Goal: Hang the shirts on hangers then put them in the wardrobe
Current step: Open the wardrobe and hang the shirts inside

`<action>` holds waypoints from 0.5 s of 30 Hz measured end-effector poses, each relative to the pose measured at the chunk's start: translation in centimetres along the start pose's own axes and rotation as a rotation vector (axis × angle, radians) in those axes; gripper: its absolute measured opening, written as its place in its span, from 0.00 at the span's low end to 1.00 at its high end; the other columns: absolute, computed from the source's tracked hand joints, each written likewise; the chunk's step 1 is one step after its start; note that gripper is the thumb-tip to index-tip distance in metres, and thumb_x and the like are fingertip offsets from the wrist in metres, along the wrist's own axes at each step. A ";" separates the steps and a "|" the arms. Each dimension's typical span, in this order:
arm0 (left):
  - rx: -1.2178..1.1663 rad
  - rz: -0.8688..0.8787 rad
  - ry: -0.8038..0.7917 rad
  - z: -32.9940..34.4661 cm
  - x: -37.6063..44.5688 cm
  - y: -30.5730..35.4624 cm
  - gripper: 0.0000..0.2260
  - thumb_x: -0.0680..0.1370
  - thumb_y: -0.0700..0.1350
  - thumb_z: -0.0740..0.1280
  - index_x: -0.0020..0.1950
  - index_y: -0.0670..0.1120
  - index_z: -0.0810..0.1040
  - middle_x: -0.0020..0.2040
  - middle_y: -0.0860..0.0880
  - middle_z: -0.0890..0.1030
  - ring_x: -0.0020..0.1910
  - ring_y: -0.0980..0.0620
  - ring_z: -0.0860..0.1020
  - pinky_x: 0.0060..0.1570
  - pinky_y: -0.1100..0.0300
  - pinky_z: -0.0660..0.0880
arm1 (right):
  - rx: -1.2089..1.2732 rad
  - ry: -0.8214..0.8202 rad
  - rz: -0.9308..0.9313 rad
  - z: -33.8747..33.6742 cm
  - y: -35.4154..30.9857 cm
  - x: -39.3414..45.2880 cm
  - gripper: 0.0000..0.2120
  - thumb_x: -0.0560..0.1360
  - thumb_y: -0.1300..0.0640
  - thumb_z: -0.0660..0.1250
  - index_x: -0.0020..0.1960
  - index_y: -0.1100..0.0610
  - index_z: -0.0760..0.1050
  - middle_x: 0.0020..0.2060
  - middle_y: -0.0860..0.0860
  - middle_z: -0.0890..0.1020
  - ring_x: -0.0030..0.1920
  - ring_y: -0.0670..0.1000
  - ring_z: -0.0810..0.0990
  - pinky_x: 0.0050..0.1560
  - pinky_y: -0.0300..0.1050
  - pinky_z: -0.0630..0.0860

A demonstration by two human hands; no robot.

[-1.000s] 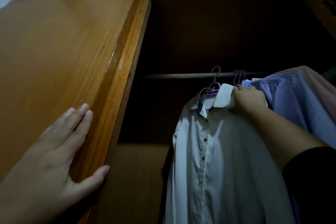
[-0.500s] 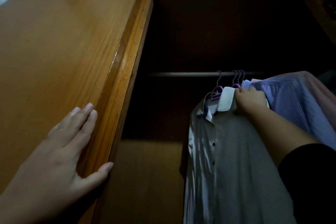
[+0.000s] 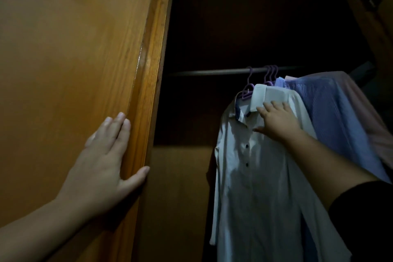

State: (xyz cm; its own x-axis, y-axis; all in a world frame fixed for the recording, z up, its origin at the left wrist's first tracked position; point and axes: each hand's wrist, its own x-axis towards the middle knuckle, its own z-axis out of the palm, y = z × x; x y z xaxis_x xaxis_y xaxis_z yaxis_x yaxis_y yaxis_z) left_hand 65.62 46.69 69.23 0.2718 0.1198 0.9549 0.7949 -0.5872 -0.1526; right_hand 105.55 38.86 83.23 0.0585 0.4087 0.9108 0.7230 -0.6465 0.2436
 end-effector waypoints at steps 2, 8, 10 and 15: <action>-0.001 0.028 -0.040 -0.5 0.2 0.1 0.44 0.71 0.76 0.42 0.77 0.48 0.45 0.78 0.50 0.44 0.76 0.53 0.43 0.72 0.48 0.52 | 0.044 -0.005 0.000 -0.5 -1.3 -1.3 0.35 0.75 0.35 0.58 0.75 0.51 0.57 0.73 0.52 0.62 0.73 0.56 0.58 0.72 0.56 0.52; -0.083 0.050 -0.177 -3.5 -1.8 -0.5 0.43 0.65 0.78 0.33 0.74 0.55 0.37 0.76 0.57 0.39 0.74 0.58 0.39 0.71 0.59 0.42 | 0.179 -0.096 -0.015 -4.3 -6.6 -7.3 0.34 0.77 0.35 0.54 0.77 0.52 0.52 0.76 0.52 0.57 0.75 0.55 0.54 0.74 0.57 0.51; -0.051 0.056 -0.218 -4.2 -3.3 -0.6 0.43 0.66 0.77 0.34 0.75 0.55 0.38 0.77 0.56 0.42 0.75 0.57 0.42 0.72 0.58 0.43 | 0.236 -0.113 -0.024 -5.7 -8.4 -9.3 0.33 0.78 0.36 0.53 0.76 0.51 0.54 0.75 0.53 0.59 0.75 0.54 0.56 0.73 0.56 0.51; 0.008 -0.036 -0.384 -6.3 -6.6 -0.9 0.44 0.66 0.74 0.37 0.78 0.53 0.42 0.79 0.52 0.49 0.78 0.50 0.50 0.74 0.51 0.47 | 0.349 -0.179 -0.085 -8.7 -12.7 -13.8 0.32 0.78 0.36 0.51 0.76 0.50 0.55 0.74 0.51 0.61 0.74 0.53 0.58 0.73 0.56 0.53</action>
State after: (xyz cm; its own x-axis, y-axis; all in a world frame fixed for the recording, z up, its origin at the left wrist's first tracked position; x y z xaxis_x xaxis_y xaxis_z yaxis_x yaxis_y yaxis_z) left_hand 59.75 41.39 64.71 0.4256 0.4326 0.7948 0.8116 -0.5709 -0.1238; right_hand 89.57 35.77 70.46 0.0847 0.5768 0.8125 0.9189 -0.3605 0.1602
